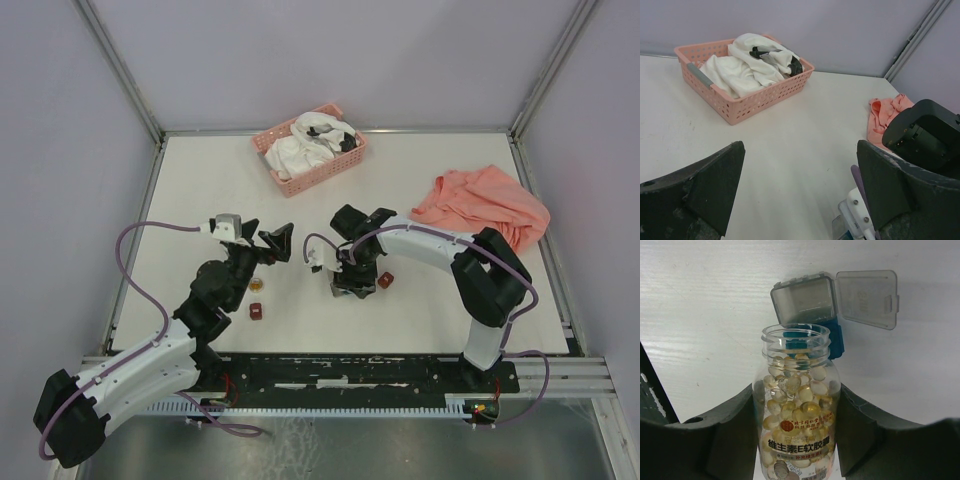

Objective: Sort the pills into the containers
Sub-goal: Pour the pill into the pill container.

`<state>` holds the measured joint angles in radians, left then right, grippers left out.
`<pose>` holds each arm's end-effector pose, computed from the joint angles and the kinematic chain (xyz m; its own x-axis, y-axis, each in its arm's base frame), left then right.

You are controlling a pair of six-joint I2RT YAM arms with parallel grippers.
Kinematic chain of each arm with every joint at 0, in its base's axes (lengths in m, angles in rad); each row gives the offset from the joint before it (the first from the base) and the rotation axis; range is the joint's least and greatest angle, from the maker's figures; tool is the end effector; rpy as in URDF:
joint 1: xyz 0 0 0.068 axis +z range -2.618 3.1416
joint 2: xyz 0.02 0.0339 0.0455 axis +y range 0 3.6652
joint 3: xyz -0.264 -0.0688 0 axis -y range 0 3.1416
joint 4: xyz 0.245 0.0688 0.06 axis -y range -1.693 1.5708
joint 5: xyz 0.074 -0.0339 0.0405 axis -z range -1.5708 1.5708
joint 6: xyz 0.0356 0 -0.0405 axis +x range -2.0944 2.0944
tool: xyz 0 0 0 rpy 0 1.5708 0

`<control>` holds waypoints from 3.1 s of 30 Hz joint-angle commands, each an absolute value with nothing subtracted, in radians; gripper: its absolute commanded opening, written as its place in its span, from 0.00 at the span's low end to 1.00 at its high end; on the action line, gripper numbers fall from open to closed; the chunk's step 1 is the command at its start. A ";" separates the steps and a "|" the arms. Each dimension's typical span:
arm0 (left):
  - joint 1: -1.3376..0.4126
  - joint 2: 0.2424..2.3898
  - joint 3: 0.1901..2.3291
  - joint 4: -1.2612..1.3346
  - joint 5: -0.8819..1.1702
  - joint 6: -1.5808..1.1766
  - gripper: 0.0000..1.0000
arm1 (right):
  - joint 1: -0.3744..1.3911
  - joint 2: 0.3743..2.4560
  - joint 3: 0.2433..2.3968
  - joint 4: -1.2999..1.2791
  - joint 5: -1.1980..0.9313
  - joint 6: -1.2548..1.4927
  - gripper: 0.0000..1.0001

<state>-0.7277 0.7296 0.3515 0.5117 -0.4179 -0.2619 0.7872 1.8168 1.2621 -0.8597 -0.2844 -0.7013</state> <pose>0.1430 -0.1080 0.2690 0.0164 -0.3315 -0.9433 0.3228 0.8947 -0.3088 0.2336 0.2486 0.1847 -0.0741 -0.9517 -0.2978 -0.9929 0.0425 0.1113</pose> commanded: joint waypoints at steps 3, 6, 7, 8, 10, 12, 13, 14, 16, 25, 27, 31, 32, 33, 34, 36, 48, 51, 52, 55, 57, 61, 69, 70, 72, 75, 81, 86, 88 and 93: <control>-0.724 0.712 0.341 0.574 -0.443 -0.242 0.99 | 0.798 1.819 1.308 -0.873 -0.267 -0.687 0.05; -0.724 0.712 0.341 0.574 -0.444 -0.241 0.99 | 0.799 1.821 1.309 -0.876 -0.265 -0.686 0.05; -0.724 0.711 0.341 0.574 -0.443 -0.242 0.99 | 0.799 1.821 1.310 -0.877 -0.263 -0.687 0.05; -0.724 0.711 0.340 0.575 -0.443 -0.243 0.99 | 0.799 1.821 1.311 -0.877 -0.261 -0.687 0.05; -0.724 0.710 0.341 0.576 -0.443 -0.242 0.99 | 0.801 1.822 1.314 -0.879 -0.254 -0.686 0.05; -0.724 0.710 0.341 0.575 -0.444 -0.242 0.99 | 0.802 1.825 1.314 -0.880 -0.253 -0.684 0.05; -0.724 0.711 0.341 0.575 -0.443 -0.242 0.99 | 0.802 1.824 1.314 -0.881 -0.252 -0.684 0.05; -0.724 0.711 0.340 0.575 -0.443 -0.243 0.99 | 0.802 1.825 1.315 -0.882 -0.252 -0.684 0.05; -0.724 0.710 0.339 0.576 -0.444 -0.244 0.99 | 0.802 1.827 1.318 -0.885 -0.251 -0.684 0.05; -0.723 0.708 0.337 0.579 -0.444 -0.244 0.99 | 0.810 1.832 1.323 -0.891 -0.238 -0.684 0.05; -0.724 0.707 0.337 0.578 -0.444 -0.244 0.99 | 0.811 1.832 1.324 -0.891 -0.236 -0.684 0.05; -0.724 0.707 0.337 0.578 -0.444 -0.244 0.99 | 0.811 1.827 1.324 -0.890 -0.236 -0.684 0.05; -0.724 0.707 0.337 0.578 -0.443 -0.243 0.99 | 0.811 1.826 1.325 -0.889 -0.233 -0.683 0.05; -0.725 0.708 0.337 0.578 -0.443 -0.244 0.99 | 0.811 1.824 1.325 -0.887 -0.225 -0.679 0.05; -0.725 0.708 0.337 0.579 -0.443 -0.244 0.99 | 0.811 1.819 1.325 -0.884 -0.216 -0.678 0.05; -0.724 0.708 0.337 0.578 -0.442 -0.244 0.99 | 0.814 1.818 1.331 -0.905 -0.236 -0.685 0.06; -0.724 0.709 0.337 0.578 -0.442 -0.244 0.99 | 0.829 1.792 1.325 -0.919 -0.249 -0.717 0.06; -0.724 0.712 0.340 0.577 -0.441 -0.244 0.99 | 0.831 1.787 1.324 -0.891 -0.173 -0.695 0.06; -0.724 0.710 0.339 0.577 -0.441 -0.243 0.99 | 0.831 1.791 1.329 -0.902 -0.175 -0.699 0.06; -0.724 0.712 0.341 0.576 -0.440 -0.241 0.99 | 0.838 1.782 1.324 -0.903 -0.218 -0.702 0.07; -0.724 0.711 0.341 0.576 -0.440 -0.243 0.99 | 0.835 1.788 1.332 -0.896 -0.176 -0.692 0.06; -0.724 0.715 0.343 0.575 -0.440 -0.242 0.99 | 0.840 1.789 1.333 -0.898 -0.174 -0.688 0.07; -0.725 0.716 0.344 0.575 -0.441 -0.242 0.99 | 0.841 1.785 1.335 -0.922 -0.241 -0.693 0.07; -0.725 0.717 0.344 0.575 -0.440 -0.242 0.99 | 0.848 1.776 1.328 -0.909 -0.238 -0.692 0.07; -0.724 0.715 0.344 0.574 -0.439 -0.242 0.99 | 0.837 1.788 1.342 -0.886 -0.147 -0.663 0.06; -0.724 0.713 0.342 0.576 -0.440 -0.242 0.99 | 0.838 1.778 1.327 -0.912 -0.245 -0.692 0.07; -0.724 0.714 0.342 0.576 -0.441 -0.242 0.99 | 0.849 1.771 1.321 -0.905 -0.217 -0.691 0.07; -0.724 0.713 0.342 0.578 -0.441 -0.242 0.99 | 0.848 1.768 1.320 -0.906 -0.218 -0.691 0.07; -0.724 0.713 0.341 0.575 -0.439 -0.242 0.99 | 0.830 1.792 1.337 -0.886 -0.142 -0.662 0.06; -0.724 0.711 0.339 0.577 -0.440 -0.242 0.99 | 0.837 1.793 1.341 -0.892 -0.134 -0.659 0.06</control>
<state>-0.7277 0.7197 0.3367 0.5262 -0.4179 -0.2619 0.8387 1.8202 1.3060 -0.9081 -0.1993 -0.6804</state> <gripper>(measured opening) 0.991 0.601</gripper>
